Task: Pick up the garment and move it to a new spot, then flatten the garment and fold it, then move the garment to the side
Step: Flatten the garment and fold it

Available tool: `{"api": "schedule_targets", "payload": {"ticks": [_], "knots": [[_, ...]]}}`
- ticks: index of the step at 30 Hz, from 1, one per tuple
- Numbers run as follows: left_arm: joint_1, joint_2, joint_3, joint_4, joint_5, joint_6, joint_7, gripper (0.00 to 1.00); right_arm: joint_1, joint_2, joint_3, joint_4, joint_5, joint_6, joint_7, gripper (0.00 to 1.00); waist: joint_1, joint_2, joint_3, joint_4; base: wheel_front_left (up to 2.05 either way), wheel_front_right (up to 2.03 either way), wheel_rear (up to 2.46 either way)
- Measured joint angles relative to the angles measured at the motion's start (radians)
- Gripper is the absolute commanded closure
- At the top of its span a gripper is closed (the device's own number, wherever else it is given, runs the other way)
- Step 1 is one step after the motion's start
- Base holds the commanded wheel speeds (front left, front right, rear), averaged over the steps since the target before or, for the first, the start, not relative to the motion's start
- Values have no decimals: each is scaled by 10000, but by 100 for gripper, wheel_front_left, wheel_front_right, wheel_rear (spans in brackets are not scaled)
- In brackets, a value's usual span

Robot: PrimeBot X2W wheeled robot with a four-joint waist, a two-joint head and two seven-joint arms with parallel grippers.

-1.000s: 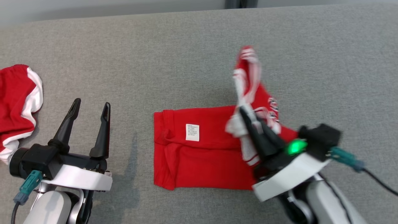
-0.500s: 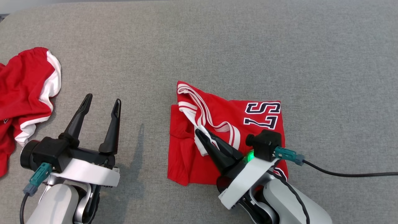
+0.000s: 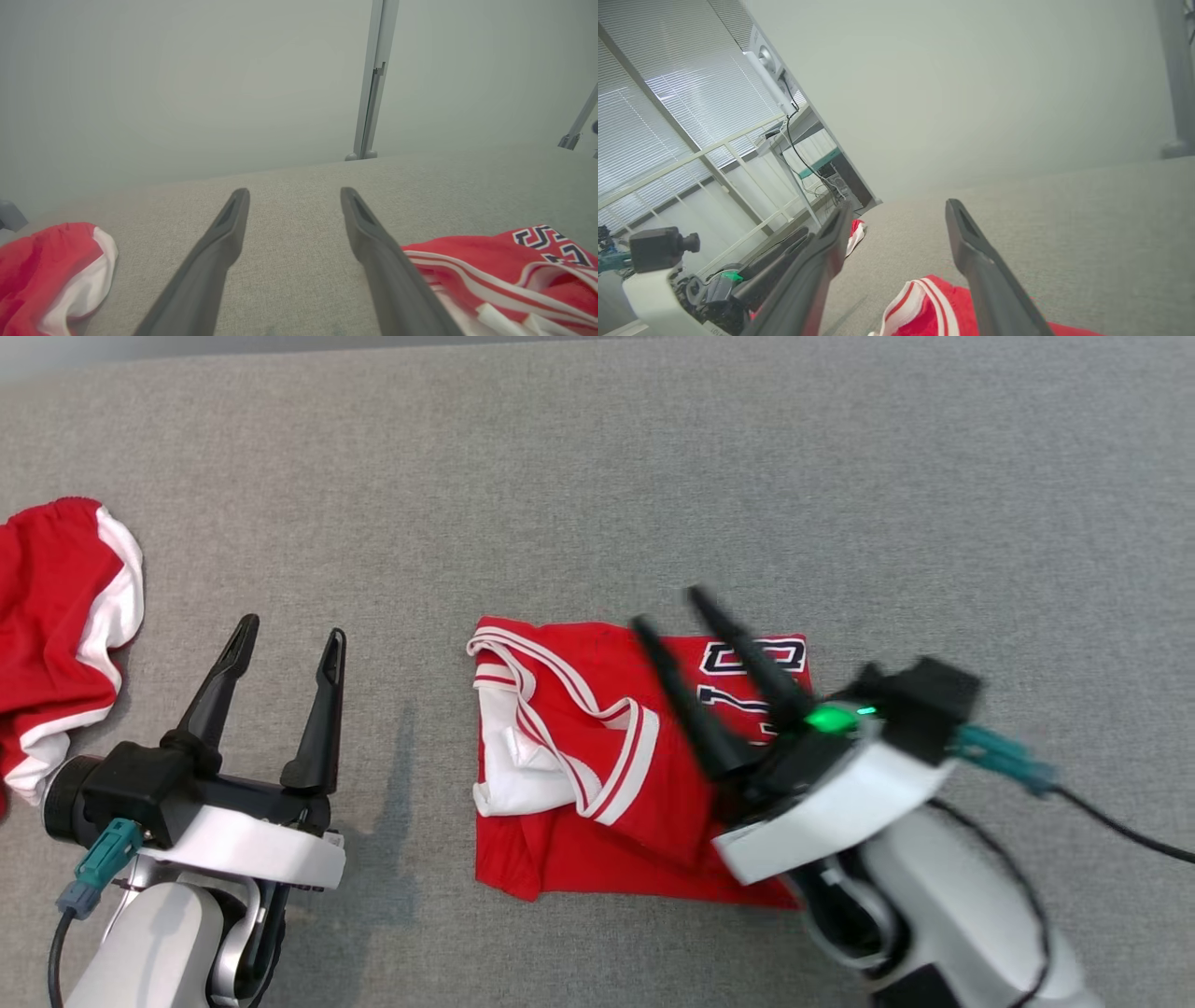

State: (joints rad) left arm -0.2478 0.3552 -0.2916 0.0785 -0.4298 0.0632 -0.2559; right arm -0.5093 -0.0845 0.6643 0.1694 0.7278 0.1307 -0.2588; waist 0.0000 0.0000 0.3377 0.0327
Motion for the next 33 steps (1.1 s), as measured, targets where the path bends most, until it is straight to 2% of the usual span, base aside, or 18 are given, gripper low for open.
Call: {"api": "schedule_targets", "payload": {"ticks": [1,2,8,17,24,33], "knots": [[3,0,13,8,-2,13,0,0,152,-146,-399,-184,-121,0,-15,0,0,0,-32,-37,0,0,0],[46,2,69,12,-19,44,-2,0,526,-414,-1321,-527,-364,0,-33,0,0,0,-102,-105,0,0,0],[279,6,272,23,-82,261,-12,0,1628,-1195,-3737,-857,-1551,0,79,0,1,0,-324,-278,0,0,0],[633,27,376,-12,-182,362,-13,0,3165,-1833,-6084,-907,-3229,0,803,0,0,0,-648,-313,0,0,0],[863,40,360,-35,-213,445,-13,0,3888,-1770,-6784,-1402,-3536,0,1273,0,0,0,-836,-301,0,0,0],[957,48,276,-121,-226,523,50,0,4082,-1643,-6849,-1772,-3557,0,1592,0,0,0,-896,-287,0,0,0]]}}
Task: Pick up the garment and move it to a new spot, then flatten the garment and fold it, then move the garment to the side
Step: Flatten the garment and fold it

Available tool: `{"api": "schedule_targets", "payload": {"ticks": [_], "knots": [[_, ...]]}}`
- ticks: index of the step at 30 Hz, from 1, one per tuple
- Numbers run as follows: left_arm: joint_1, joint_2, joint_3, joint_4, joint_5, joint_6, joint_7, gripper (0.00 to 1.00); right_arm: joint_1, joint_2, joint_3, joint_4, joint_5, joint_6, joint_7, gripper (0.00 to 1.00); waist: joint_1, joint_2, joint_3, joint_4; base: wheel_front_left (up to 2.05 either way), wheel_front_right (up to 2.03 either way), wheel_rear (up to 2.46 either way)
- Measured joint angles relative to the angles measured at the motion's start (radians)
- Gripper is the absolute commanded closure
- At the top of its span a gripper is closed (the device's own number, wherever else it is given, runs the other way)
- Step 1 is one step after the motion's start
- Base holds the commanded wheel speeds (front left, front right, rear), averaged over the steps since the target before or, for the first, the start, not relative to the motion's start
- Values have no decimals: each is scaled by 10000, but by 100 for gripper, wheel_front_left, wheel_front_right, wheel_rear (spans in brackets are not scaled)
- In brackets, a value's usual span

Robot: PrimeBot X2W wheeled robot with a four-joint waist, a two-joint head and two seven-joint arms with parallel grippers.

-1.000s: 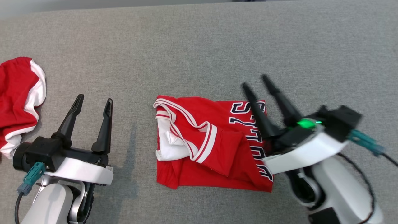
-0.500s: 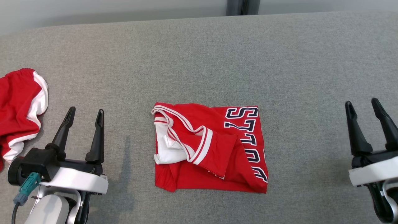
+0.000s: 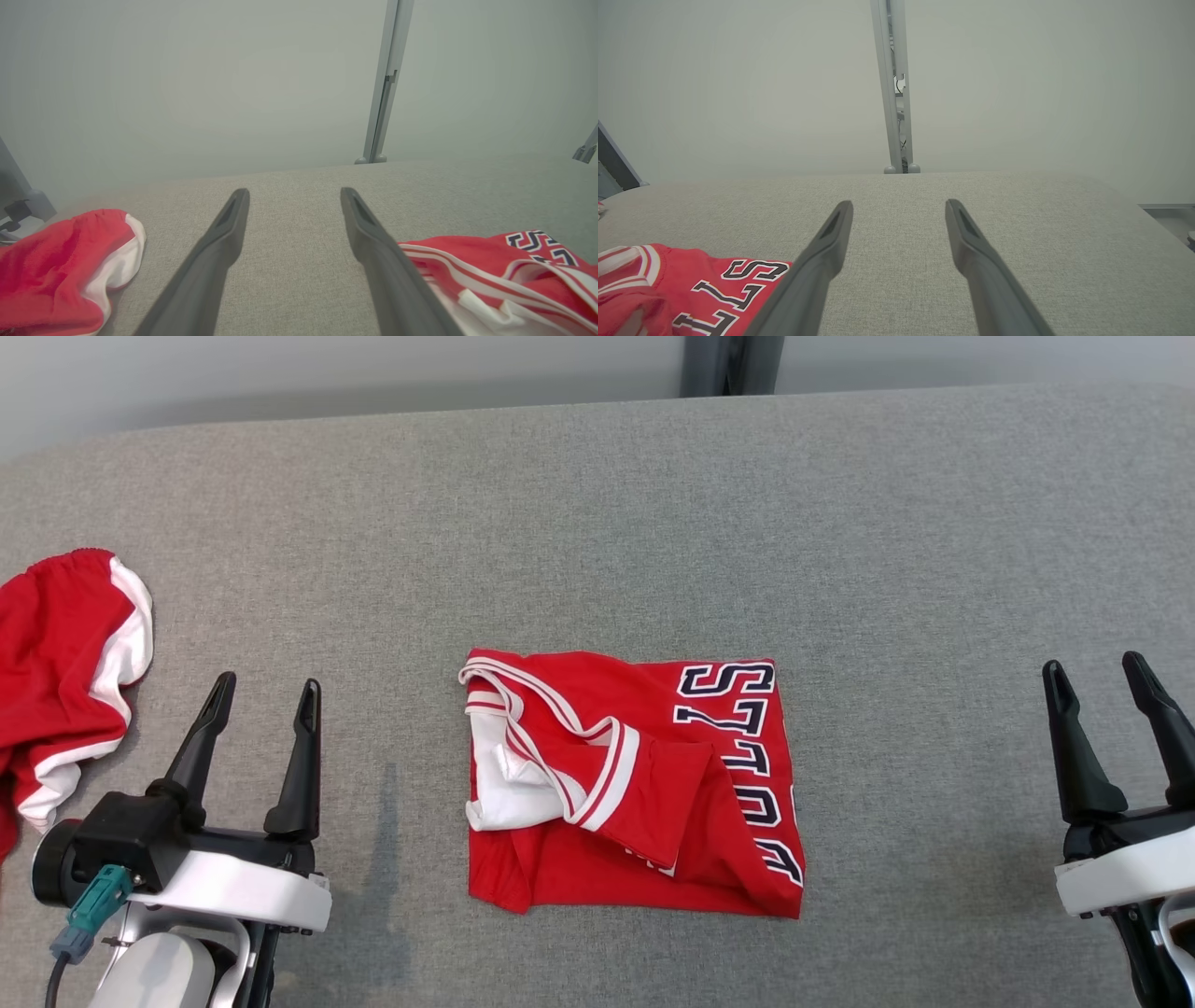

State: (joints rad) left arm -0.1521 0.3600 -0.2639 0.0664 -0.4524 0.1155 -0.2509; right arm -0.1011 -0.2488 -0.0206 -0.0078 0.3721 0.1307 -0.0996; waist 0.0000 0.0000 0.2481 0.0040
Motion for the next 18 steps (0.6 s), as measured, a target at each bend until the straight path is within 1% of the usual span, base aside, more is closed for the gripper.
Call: {"api": "schedule_targets", "payload": {"ticks": [1,2,3,6,9,13,18], "knots": [[-1,2,-10,-12,0,0,0,0,-4,2,10,-15,0,0,25,0,0,0,14,6,0,0,0],[-4,6,-19,-17,0,2,2,0,-9,-23,42,-21,4,0,58,49,0,0,27,14,0,0,0],[-10,6,-33,-29,0,2,12,0,-13,-36,52,-6,13,0,128,100,0,0,41,23,0,0,0],[-81,8,-71,-67,0,4,13,0,-128,-167,236,96,61,0,207,100,0,0,121,71,0,0,0],[-195,-8,-105,-94,0,8,29,0,-507,-345,865,282,79,0,209,100,0,0,229,148,0,0,0],[-407,-96,-236,-90,2,-17,29,0,-1430,-589,2374,708,313,0,94,100,0,0,422,309,0,0,0],[-664,-265,-393,-25,4,-171,6,0,-2779,-1053,4533,1705,744,2,-157,100,0,0,687,625,0,0,0]]}}
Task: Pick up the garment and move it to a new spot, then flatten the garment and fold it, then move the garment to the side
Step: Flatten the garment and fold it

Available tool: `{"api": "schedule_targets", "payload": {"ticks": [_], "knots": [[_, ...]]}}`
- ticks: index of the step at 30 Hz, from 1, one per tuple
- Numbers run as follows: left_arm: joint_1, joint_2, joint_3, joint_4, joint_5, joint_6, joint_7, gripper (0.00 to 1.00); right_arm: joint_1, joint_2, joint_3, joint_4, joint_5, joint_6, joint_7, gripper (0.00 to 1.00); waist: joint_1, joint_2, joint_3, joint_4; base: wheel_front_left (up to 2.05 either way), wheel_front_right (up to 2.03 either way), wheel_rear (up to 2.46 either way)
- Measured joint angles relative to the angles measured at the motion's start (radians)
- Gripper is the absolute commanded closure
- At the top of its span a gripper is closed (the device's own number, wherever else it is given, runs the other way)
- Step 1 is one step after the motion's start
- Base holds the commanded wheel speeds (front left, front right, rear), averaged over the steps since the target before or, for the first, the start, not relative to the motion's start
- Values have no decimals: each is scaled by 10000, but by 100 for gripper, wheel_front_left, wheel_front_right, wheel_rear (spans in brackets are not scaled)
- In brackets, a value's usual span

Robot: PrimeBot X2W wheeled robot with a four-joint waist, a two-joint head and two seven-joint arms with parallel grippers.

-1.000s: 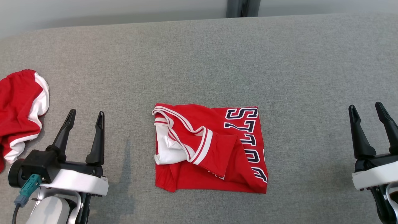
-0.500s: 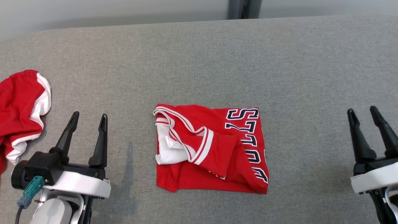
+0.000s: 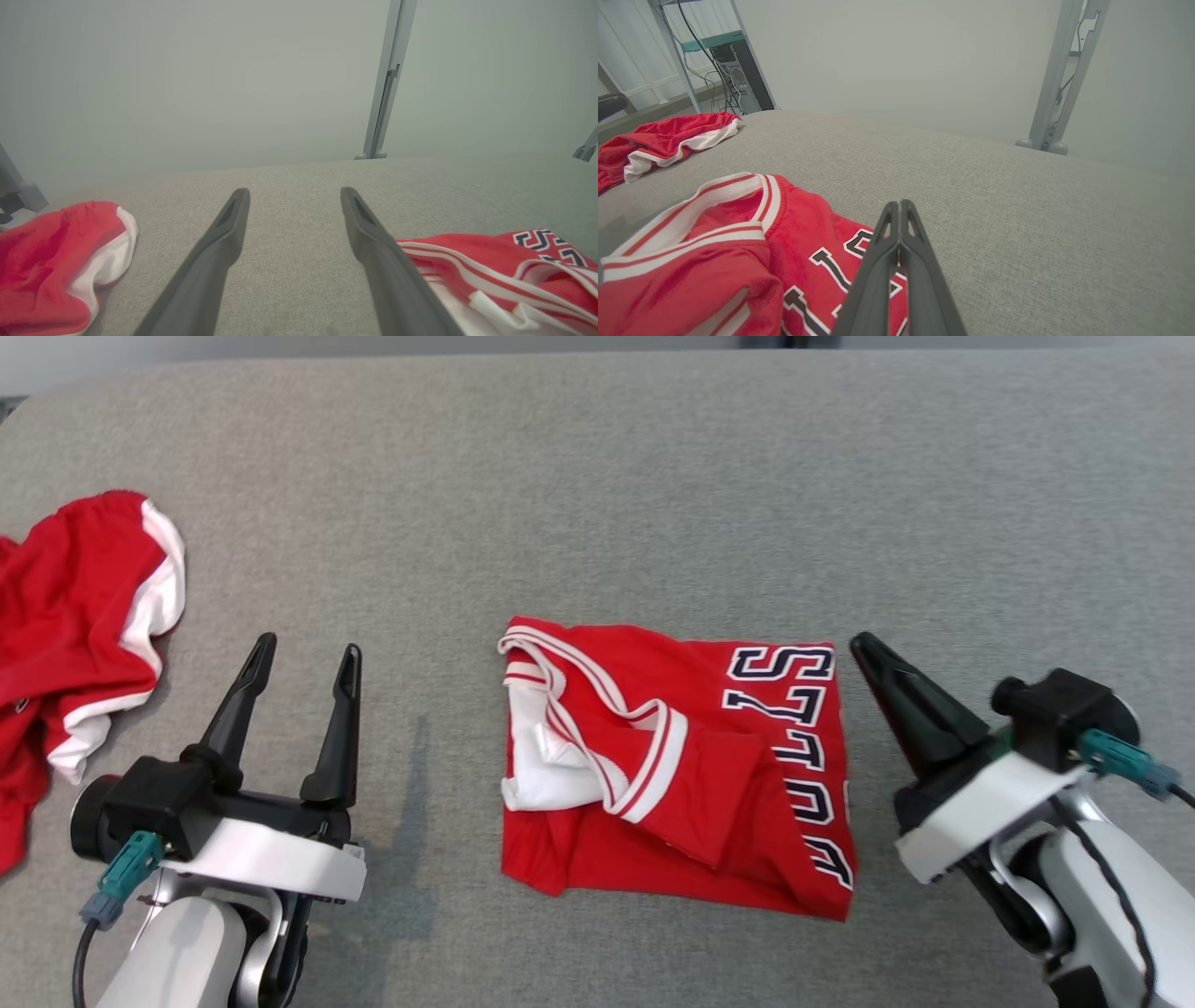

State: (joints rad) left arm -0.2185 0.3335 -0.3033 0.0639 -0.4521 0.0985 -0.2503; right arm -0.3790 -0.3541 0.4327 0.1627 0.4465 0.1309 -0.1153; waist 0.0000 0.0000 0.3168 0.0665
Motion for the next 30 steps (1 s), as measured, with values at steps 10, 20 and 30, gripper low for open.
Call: {"api": "schedule_targets", "payload": {"ticks": [10,20,30], "knots": [[-375,-320,-105,341,31,-274,-67,0,-1926,-470,3513,1860,1467,0,-633,100,0,0,477,668,0,0,0],[-408,-504,61,401,217,-447,-86,0,-2407,-823,5611,1707,2765,-2,-1080,100,0,0,481,645,0,0,0],[-354,-577,173,426,368,-550,-94,0,-2364,-558,6458,771,2518,0,-955,100,0,0,480,374,0,0,0]]}}
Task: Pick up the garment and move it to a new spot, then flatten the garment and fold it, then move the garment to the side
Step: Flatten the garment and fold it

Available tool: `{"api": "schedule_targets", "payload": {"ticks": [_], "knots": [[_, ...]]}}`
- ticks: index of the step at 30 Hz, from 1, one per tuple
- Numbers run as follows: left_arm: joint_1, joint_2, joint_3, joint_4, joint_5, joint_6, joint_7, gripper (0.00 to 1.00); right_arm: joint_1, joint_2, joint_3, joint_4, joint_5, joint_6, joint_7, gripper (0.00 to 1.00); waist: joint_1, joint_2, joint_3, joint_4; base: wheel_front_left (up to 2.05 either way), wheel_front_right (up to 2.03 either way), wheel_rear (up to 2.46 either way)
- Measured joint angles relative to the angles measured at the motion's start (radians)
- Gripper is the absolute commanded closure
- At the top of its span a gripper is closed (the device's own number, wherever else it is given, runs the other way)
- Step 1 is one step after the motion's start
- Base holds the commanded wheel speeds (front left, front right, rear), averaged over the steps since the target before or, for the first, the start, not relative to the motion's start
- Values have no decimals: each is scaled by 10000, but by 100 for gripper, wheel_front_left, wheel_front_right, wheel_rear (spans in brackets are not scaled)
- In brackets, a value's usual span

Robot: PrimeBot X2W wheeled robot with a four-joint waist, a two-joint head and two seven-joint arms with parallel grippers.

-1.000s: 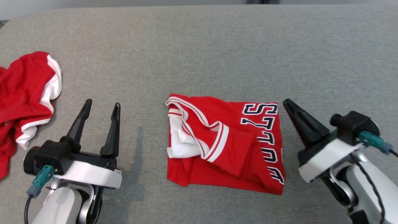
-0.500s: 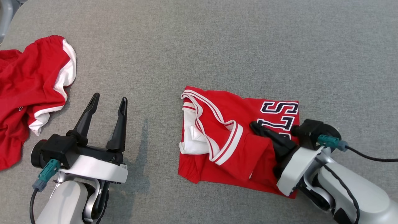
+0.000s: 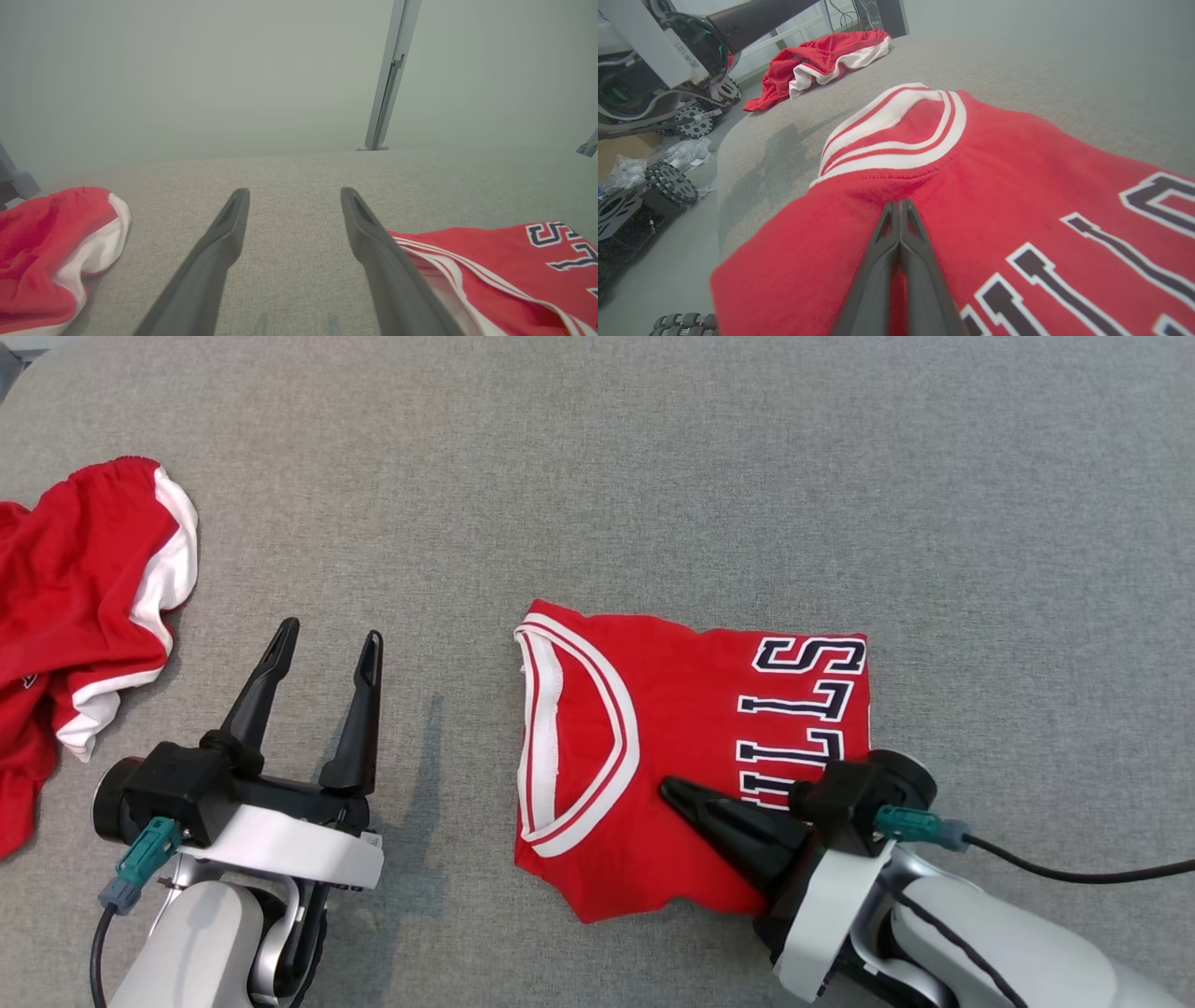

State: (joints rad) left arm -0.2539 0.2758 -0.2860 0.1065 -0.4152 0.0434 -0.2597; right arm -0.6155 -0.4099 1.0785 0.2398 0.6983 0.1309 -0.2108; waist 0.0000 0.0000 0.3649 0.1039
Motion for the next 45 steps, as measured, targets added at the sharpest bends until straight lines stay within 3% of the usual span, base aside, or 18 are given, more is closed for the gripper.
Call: {"api": "schedule_targets", "payload": {"ticks": [5,8,17,22,23,24,25,26,35,45], "knots": [[6,10,21,59,17,-29,-2,0,153,144,153,355,-416,0,291,100,0,0,-17,-37,0,0,0],[21,4,42,88,19,-29,-2,0,370,263,-328,863,-903,-2,334,100,0,0,-83,-44,0,0,0],[272,38,182,182,0,25,-2,0,1693,780,-2721,69,96,-2,-376,100,-1,0,-504,-226,0,0,0],[480,82,284,142,-58,198,33,0,2340,663,-4426,-775,813,0,-468,100,0,0,-871,-458,0,0,0],[501,96,293,123,-63,226,40,0,2474,621,-4838,-851,836,-2,-481,95,0,0,-950,-510,0,0,0],[533,111,316,102,-73,253,63,0,2615,581,-5237,-926,842,-2,-489,64,-1,0,-1028,-559,0,0,0],[587,132,326,69,-77,295,102,0,2766,562,-5691,-1001,838,-2,-500,19,-1,0,-1103,-615,0,0,0],[639,148,343,38,-90,324,128,0,2890,571,-6169,-1068,725,-2,-506,0,0,0,-1169,-670,0,0,0],[1038,290,512,-263,-263,541,242,0,4057,1147,-9603,-1432,-1197,-2,-516,0,0,0,-1660,-1033,0,0,0],[1848,357,476,-326,-443,648,368,0,5463,1603,-10755,-1956,-2775,-2,537,0,0,0,-2473,-1167,0,0,0]]}}
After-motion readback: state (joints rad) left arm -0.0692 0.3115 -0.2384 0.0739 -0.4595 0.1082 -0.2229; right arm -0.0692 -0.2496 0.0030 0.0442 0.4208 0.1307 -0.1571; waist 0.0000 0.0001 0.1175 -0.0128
